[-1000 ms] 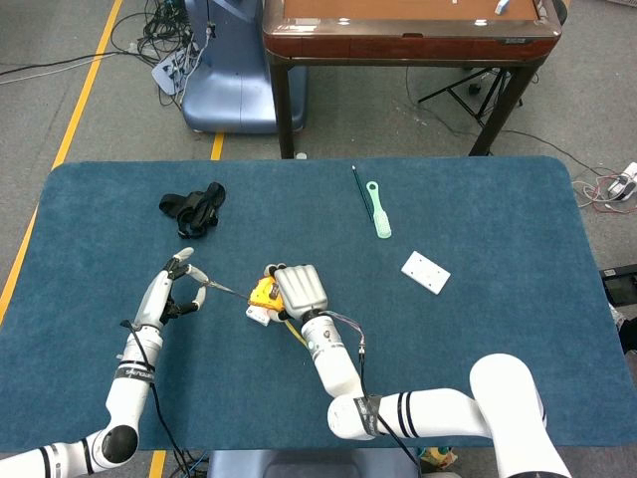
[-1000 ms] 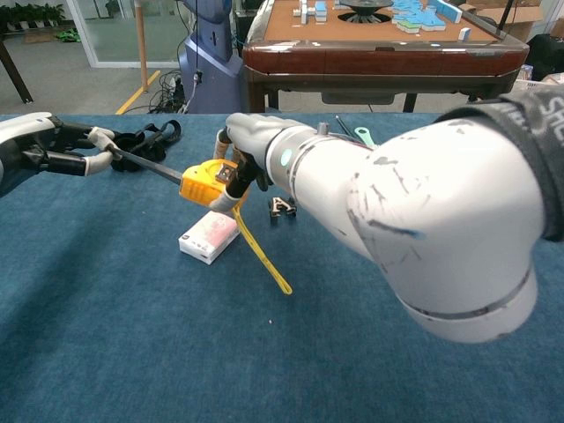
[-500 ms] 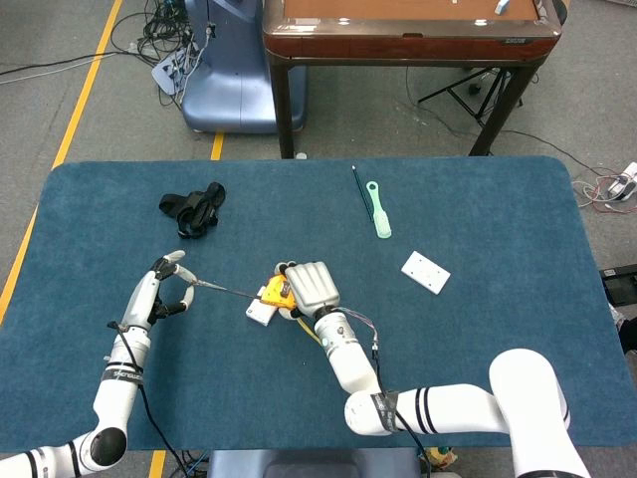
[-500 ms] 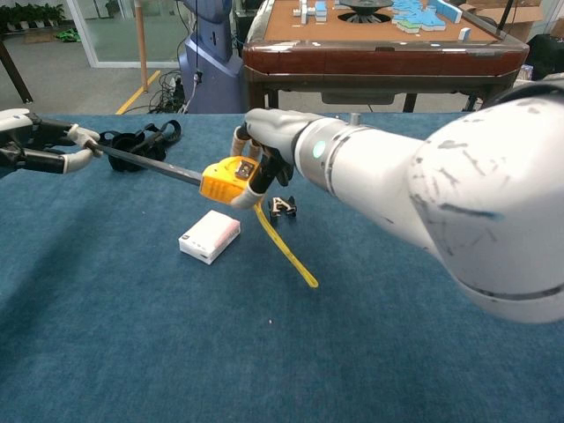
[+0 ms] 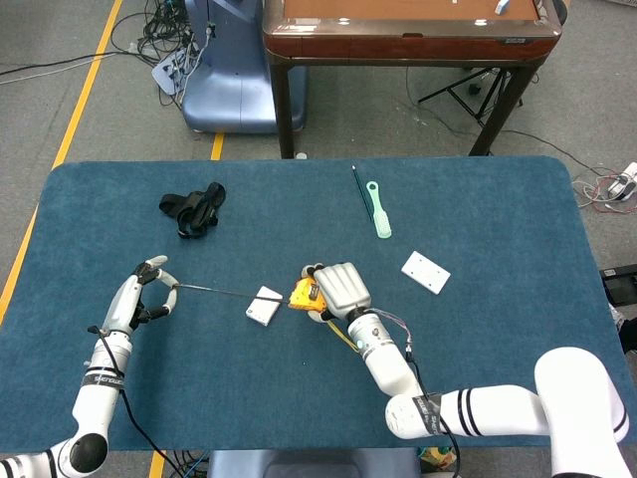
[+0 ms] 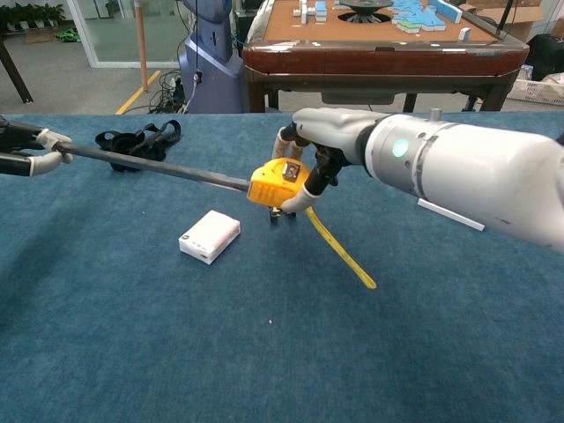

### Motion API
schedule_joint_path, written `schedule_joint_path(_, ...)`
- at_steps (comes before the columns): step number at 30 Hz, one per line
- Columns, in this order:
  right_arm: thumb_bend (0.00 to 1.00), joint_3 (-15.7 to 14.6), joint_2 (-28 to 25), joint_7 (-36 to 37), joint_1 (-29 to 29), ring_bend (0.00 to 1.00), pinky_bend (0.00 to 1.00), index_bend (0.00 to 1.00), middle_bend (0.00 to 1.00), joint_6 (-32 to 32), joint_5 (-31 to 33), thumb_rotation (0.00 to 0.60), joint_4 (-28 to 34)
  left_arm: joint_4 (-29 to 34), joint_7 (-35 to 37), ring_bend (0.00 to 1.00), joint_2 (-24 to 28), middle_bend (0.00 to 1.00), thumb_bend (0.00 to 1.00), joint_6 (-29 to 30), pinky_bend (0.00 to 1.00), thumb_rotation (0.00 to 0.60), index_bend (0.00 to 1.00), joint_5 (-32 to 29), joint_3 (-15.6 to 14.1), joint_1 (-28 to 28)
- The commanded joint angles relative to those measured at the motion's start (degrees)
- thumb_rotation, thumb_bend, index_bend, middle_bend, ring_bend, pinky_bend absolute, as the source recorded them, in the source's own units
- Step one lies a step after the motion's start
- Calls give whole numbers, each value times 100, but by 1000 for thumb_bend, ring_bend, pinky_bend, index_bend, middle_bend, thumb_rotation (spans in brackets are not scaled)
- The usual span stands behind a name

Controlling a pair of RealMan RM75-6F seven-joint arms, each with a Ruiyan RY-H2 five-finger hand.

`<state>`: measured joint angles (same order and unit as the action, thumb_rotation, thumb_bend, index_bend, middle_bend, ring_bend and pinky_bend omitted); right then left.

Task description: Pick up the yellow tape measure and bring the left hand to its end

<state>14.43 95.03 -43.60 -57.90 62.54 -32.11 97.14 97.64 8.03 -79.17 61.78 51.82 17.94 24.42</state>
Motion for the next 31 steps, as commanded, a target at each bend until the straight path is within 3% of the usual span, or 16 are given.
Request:
schedule_joint_path(1,787,-145,-170,94,119,681,402,703,706,10,-154,600,131,62,-15,0,108,142,530,-19,0,600,602,-17,-51,-52)
schedule_joint_path(13,787,-534,-571,404,462,681,402,703,707,36,-633,600,295,171,-21,0,433,142,528,-4,0,600,588,-232,-92,-200)
schedule_joint_path(31,787,-742,-946,677,797,681,402,703,707,46,-985,600,418,156,37,0,634,142,528,-3,0,600,579,-457,-32,-272)
